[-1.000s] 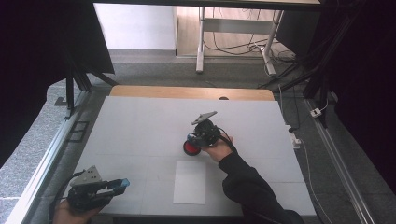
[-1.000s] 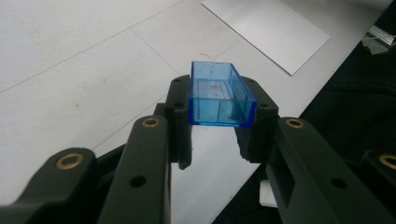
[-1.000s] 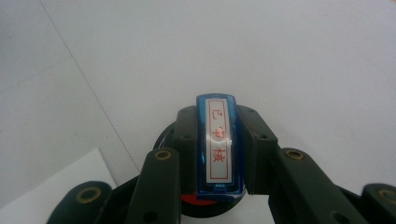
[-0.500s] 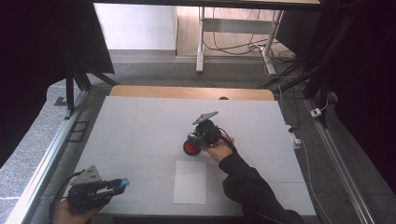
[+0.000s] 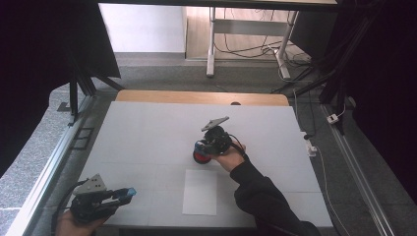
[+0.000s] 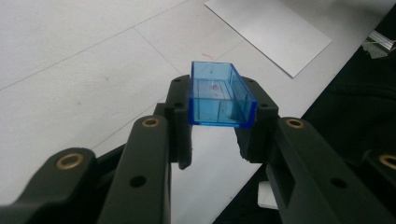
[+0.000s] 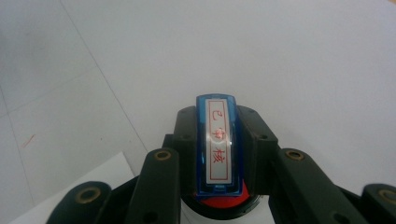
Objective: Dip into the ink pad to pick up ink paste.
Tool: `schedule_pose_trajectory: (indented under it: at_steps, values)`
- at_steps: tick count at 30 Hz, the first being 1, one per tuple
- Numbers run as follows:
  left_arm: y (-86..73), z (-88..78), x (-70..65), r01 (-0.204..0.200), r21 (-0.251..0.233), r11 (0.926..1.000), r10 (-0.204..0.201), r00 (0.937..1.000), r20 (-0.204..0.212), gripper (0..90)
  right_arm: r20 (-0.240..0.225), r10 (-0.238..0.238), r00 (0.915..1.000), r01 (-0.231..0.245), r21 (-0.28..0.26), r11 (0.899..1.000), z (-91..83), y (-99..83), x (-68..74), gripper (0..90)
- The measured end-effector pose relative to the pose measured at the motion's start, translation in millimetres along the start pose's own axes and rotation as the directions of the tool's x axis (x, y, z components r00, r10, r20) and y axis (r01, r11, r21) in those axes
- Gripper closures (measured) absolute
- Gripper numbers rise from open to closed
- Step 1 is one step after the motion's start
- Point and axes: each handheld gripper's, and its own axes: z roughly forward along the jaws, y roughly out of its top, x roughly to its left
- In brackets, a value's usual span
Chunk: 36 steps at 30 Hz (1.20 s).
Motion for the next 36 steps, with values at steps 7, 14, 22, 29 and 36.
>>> schedule_pose_trajectory:
  at_steps: [7, 14, 22, 29, 36]
  values:
    - [0.0, 0.2, -0.3, -0.002, 0.000, 1.0000, 0.002, 1.0000, -0.001, 68.8, -0.009, 0.000, 1.0000, 0.000, 0.015, 1.000, 3.5, -1.5, 1.0, 71.3]
    - [0.1, 0.4, -0.4, -0.003, 0.001, 1.0000, 0.003, 1.0000, -0.001, 68.8, -0.010, -0.002, 0.9999, 0.002, 0.028, 1.000, 6.6, -2.5, 1.4, 71.3]
    - [0.3, 0.7, -0.5, -0.004, 0.006, 1.0000, 0.004, 1.0000, 0.001, 68.8, 0.026, -0.032, 0.9992, 0.031, 0.041, 0.999, 7.4, -1.1, 9.0, 71.4]
    - [0.3, 0.8, -0.7, -0.003, 0.007, 1.0000, 0.003, 1.0000, 0.001, 68.8, 0.007, 0.000, 1.0000, 0.000, 0.034, 0.999, 7.6, -2.6, 4.2, 71.5]
    - [0.3, 0.8, -0.6, -0.004, 0.007, 1.0000, 0.004, 1.0000, 0.001, 68.8, -0.046, 0.067, 0.9967, -0.067, 0.008, 0.998, 7.2, -7.1, -6.4, 71.5]
